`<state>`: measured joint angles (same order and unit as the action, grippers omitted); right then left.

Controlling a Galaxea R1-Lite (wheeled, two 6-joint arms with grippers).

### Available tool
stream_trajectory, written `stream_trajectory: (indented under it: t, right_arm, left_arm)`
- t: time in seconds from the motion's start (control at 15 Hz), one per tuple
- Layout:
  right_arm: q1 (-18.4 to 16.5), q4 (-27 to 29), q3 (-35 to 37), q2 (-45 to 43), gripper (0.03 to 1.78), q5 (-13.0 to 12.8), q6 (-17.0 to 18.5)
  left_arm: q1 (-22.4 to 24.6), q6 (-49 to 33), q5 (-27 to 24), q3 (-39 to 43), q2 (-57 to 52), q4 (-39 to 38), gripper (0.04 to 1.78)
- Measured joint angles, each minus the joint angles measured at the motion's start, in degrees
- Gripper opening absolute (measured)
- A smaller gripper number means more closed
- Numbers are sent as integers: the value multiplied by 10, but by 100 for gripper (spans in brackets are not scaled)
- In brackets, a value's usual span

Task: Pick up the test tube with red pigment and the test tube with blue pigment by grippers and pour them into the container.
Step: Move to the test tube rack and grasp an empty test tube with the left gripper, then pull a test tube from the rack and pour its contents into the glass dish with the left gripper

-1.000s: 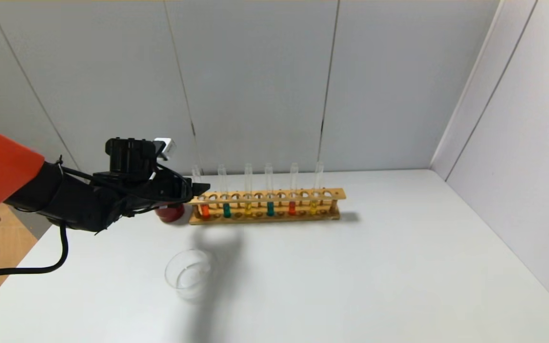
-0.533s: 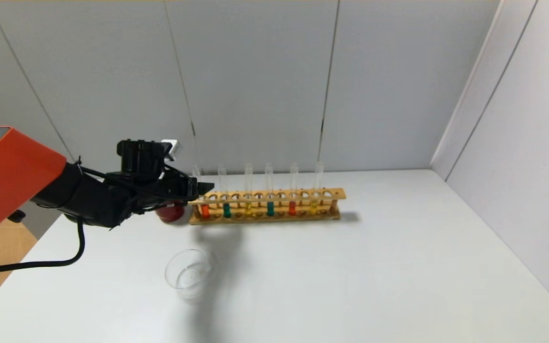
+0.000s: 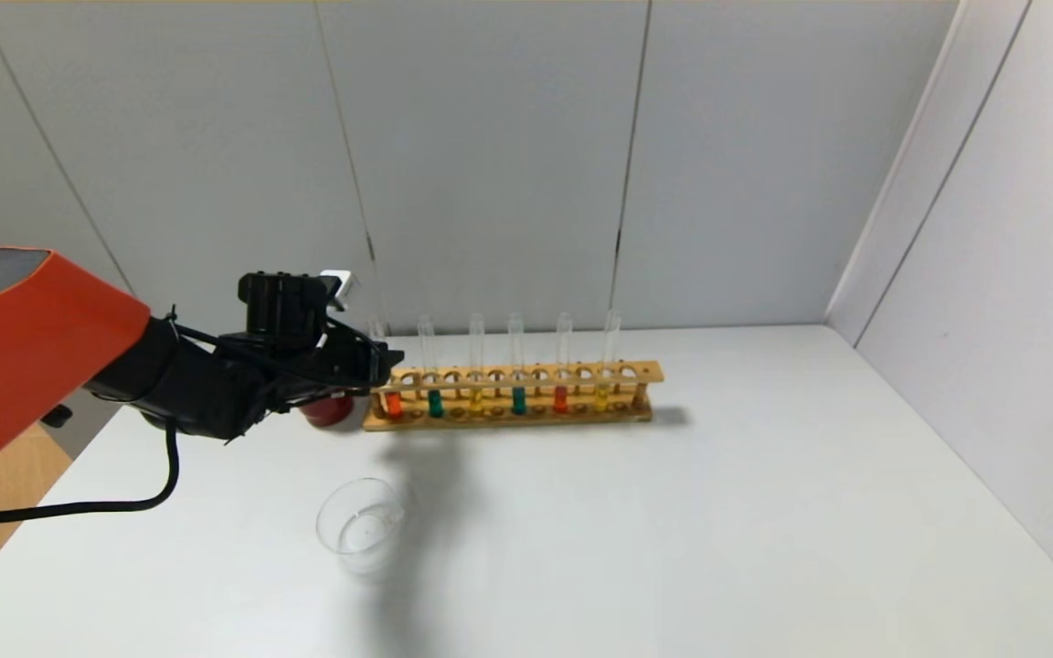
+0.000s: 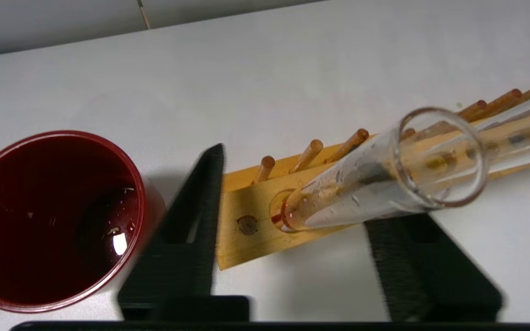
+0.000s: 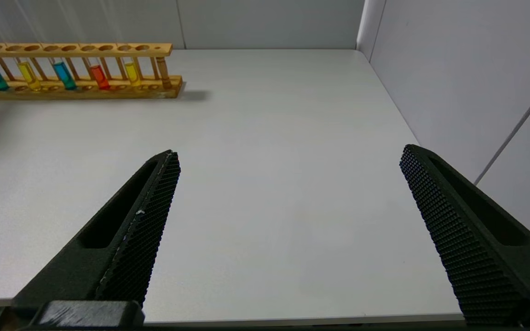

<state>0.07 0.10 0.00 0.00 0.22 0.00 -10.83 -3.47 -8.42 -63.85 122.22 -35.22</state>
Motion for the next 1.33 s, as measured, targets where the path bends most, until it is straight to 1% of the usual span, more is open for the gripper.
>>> stream_trajectory:
  t: [0.07, 0.13, 0.2, 0.27, 0.47, 0.87, 1.13, 1.33]
  right_arm:
    - [0, 0, 0, 0, 175, 0, 0]
    - [0, 0, 0, 0, 175, 0, 0]
    - [0, 0, 0, 0, 175, 0, 0]
    - [0, 0, 0, 0, 175, 0, 0]
    - [0, 0, 0, 0, 175, 0, 0]
    - [0, 0, 0, 0, 175, 0, 0]
    - [0, 0, 0, 0, 175, 0, 0]
    - [0, 0, 0, 0, 175, 0, 0]
  left_arm:
    - [-1, 0, 0, 1, 1, -4, 62]
    - [-2, 0, 0, 2, 2, -5, 48]
    - [-2, 0, 1, 2, 3, -5, 36]
    - [-2, 1, 5, 0, 4, -7, 32]
    - [-2, 4, 11, 2, 6, -22, 32]
    - [-1, 6, 11, 9, -18, -129, 32]
    - [-1, 8, 8, 2, -69, -130, 32]
    - [-1, 26, 11, 6, -117, -102, 32]
